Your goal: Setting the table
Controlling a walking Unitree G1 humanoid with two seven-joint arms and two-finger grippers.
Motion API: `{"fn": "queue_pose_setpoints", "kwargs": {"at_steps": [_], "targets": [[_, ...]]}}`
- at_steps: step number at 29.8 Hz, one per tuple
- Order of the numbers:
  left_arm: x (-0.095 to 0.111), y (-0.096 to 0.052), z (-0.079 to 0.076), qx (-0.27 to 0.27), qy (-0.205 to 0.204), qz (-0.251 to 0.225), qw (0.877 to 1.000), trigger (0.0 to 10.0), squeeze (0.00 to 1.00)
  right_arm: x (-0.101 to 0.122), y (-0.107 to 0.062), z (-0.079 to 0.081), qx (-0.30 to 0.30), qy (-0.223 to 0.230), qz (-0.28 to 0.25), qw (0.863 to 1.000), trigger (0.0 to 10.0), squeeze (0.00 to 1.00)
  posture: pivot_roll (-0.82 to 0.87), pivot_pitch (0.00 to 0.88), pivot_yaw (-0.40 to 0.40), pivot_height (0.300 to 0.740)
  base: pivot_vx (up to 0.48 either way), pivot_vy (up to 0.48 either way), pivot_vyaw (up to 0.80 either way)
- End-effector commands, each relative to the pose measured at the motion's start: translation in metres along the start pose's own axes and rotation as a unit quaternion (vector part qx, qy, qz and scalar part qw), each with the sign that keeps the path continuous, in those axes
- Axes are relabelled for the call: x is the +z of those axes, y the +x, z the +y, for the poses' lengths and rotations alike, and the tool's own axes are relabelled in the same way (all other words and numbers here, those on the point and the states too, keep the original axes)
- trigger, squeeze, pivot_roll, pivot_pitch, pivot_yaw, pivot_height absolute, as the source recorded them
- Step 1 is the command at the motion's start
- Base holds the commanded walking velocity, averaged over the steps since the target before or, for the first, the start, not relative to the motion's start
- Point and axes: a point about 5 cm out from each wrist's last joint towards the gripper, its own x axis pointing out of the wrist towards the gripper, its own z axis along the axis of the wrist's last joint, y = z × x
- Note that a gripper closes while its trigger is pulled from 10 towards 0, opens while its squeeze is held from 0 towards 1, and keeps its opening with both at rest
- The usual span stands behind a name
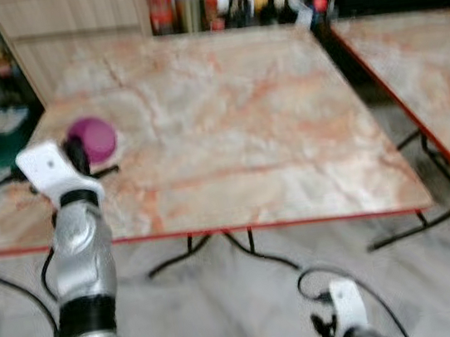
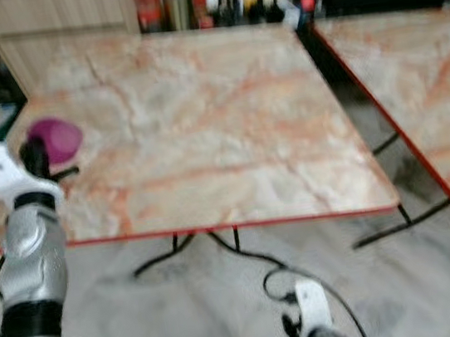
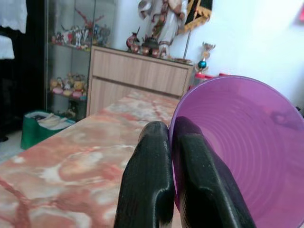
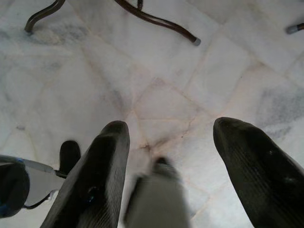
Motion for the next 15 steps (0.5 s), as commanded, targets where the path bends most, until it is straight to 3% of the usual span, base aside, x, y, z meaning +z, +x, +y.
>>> {"fn": "queue_pose_setpoints", "kwargs": {"at_steps": [1, 15], "targets": [[0.0038, 0.0021, -0.0096, -0.015, 0.001, -0.01, 1.0, 10.0, 0.0, -0.0028, -0.0016, -0.0083, -0.011, -0.003, 0.004, 1.0, 10.0, 0.0, 0.13, 0.057, -0.047, 0.74, 0.0, -0.405, 0.0], [0.0038, 0.0021, -0.0137, -0.024, -0.001, -0.014, 1.0, 10.0, 0.0, -0.0035, -0.0019, -0.0094, -0.011, 0.002, 0.004, 1.0, 10.0, 0.0, 0.13, 0.027, -0.05, 0.74, 0.215, -0.4, 0.0]]}}
